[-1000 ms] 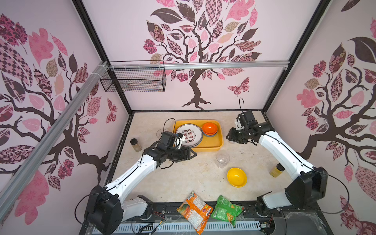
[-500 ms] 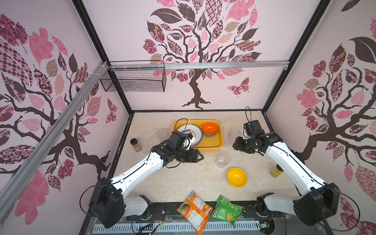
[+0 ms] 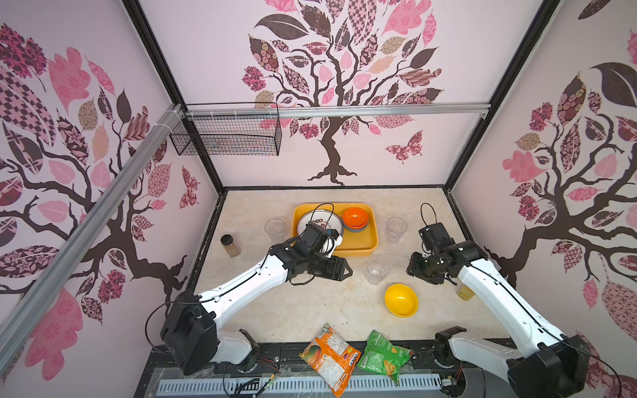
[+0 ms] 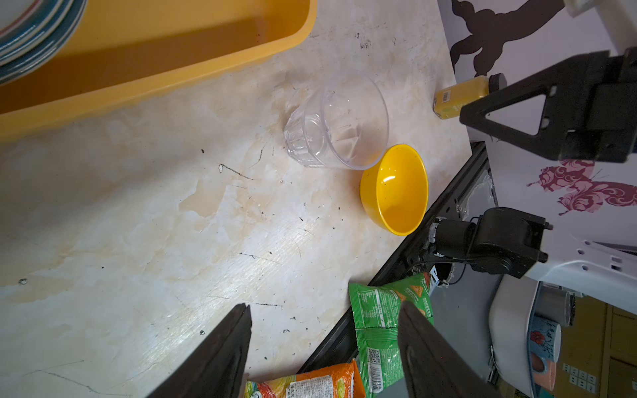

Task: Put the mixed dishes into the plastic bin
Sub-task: 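Grasp the yellow bowl rim with the right gripper and lift it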

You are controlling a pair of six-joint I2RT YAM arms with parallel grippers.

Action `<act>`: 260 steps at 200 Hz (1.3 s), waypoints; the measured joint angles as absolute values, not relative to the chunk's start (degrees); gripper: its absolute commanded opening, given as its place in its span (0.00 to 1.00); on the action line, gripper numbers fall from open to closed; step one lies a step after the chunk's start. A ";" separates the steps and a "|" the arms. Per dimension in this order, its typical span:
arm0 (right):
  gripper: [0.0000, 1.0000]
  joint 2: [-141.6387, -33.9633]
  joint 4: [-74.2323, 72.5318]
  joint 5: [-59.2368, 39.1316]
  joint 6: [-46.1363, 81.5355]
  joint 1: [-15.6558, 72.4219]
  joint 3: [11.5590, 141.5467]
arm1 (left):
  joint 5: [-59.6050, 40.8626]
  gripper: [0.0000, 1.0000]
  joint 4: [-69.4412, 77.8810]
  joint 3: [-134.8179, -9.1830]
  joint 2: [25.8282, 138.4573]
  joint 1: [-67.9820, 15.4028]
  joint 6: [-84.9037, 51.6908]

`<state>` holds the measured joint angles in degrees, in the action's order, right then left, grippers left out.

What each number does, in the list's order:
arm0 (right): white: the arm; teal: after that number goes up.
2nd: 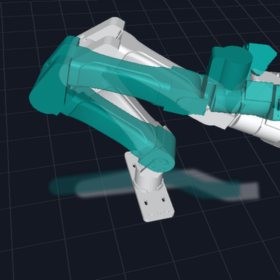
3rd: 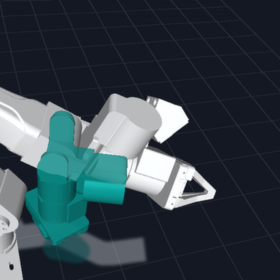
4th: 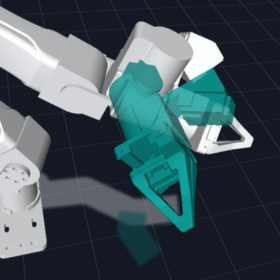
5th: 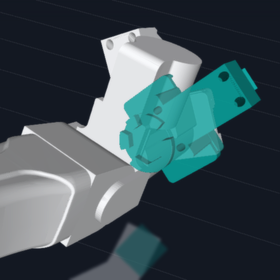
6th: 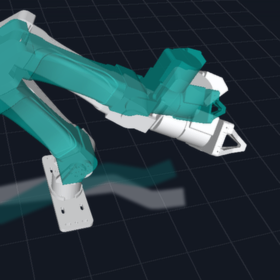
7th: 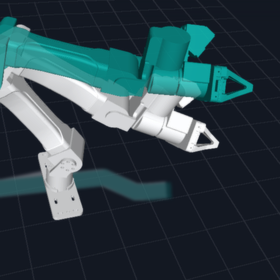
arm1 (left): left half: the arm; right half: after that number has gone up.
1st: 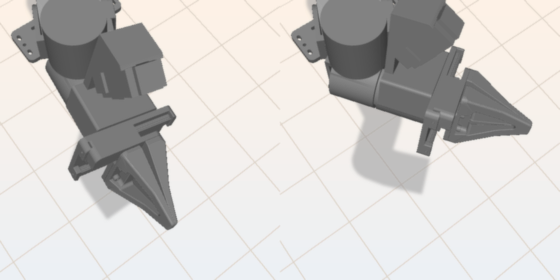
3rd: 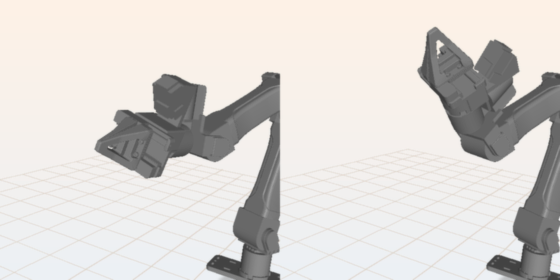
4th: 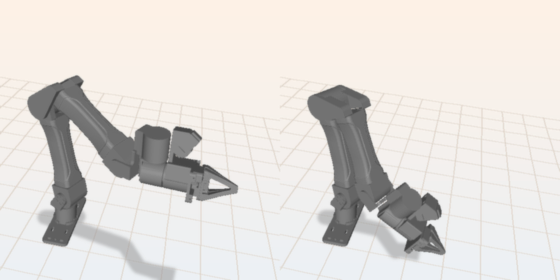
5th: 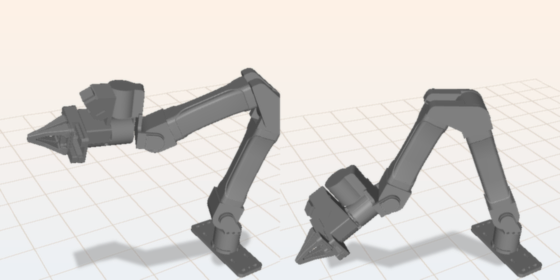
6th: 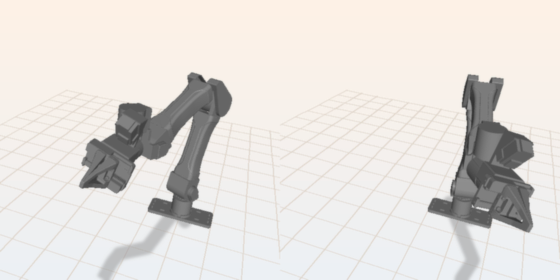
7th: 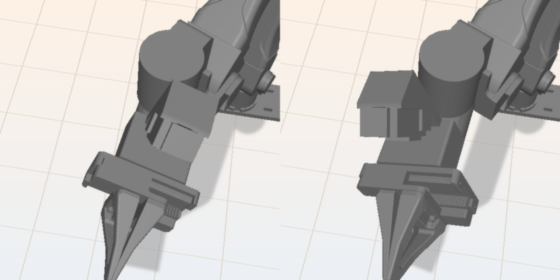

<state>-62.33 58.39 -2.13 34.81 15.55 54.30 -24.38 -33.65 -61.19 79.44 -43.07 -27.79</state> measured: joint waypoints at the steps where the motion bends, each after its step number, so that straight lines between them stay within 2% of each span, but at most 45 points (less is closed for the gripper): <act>1: 0.50 -62.13 58.48 -2.22 34.96 15.55 54.08 | -24.34 0.70 -33.63 -61.19 79.44 -43.07 -27.77; 92: 0.45 -55.18 60.66 -8.38 40.62 15.29 39.48 | -23.55 0.70 -33.47 -61.17 79.68 -43.07 -27.00; 155: 0.43 -55.42 58.54 -10.13 42.17 15.29 37.67 | -22.98 0.70 -33.01 -61.17 79.68 -43.07 -27.07; 260: 0.21 -59.07 53.93 -10.79 42.61 15.29 33.63 | -22.70 0.69 -32.58 -61.12 79.68 -43.07 -27.44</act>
<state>-59.07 53.93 -10.79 42.61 15.29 33.63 -22.70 -32.58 -61.12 79.68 -43.07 -27.44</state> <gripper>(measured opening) 0.240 0.690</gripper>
